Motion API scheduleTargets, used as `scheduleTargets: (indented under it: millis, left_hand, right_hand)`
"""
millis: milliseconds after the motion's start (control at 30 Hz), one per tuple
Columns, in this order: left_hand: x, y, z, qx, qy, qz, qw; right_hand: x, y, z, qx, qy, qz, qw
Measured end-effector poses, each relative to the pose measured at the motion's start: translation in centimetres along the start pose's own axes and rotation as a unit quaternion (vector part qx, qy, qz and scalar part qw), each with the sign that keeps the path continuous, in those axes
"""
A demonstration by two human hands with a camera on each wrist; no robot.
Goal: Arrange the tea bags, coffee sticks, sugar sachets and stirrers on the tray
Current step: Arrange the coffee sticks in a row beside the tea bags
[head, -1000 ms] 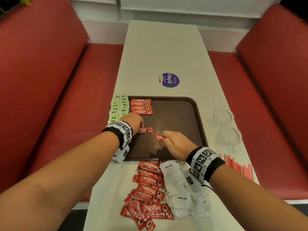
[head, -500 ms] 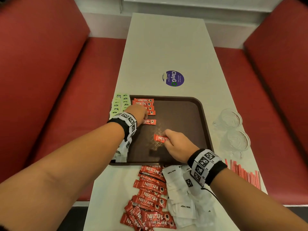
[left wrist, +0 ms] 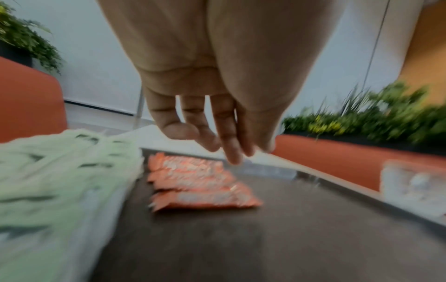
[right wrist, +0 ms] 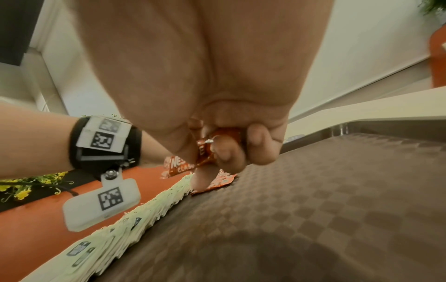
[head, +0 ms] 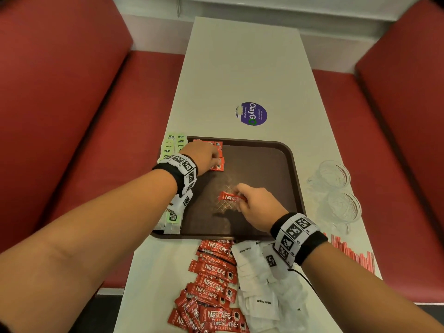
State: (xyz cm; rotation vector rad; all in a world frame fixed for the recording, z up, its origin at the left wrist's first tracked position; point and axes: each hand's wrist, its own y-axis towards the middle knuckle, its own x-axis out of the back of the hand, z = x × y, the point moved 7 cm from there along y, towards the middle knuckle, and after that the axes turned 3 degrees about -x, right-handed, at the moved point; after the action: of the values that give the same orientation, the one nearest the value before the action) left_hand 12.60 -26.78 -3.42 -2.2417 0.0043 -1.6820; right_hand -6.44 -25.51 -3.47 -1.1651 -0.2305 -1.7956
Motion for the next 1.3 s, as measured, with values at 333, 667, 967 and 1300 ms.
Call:
scheduleTargets:
  millis: [333, 667, 967, 1300]
  left_hand:
    - [-1.5, -6.1, -3.4, -0.157, -0.075, 0.029, 0.984]
    - [-1.7, -6.4, -2.3, -0.109, -0.043, 0.020, 0.993]
    - [-2.6, -3.2, 1.4, 0.065, -0.004, 0.083, 0.994]
    - [-4.1, -2.2, 0.8, 0.054, 0.017, 0.107, 0.993]
  right_hand:
    - [1.1, 0.7, 0.5, -0.017, -0.011, -0.013, 1.000]
    - [1.3, 0.9, 1.0, -0.020, -0.029, -0.030, 0.999]
    - [-2.5, -1.5, 0.5, 0.032, -0.088, 0.128, 0.987]
    - [-6.2, -3.1, 1.7, 0.073, -0.219, 0.161, 0.960]
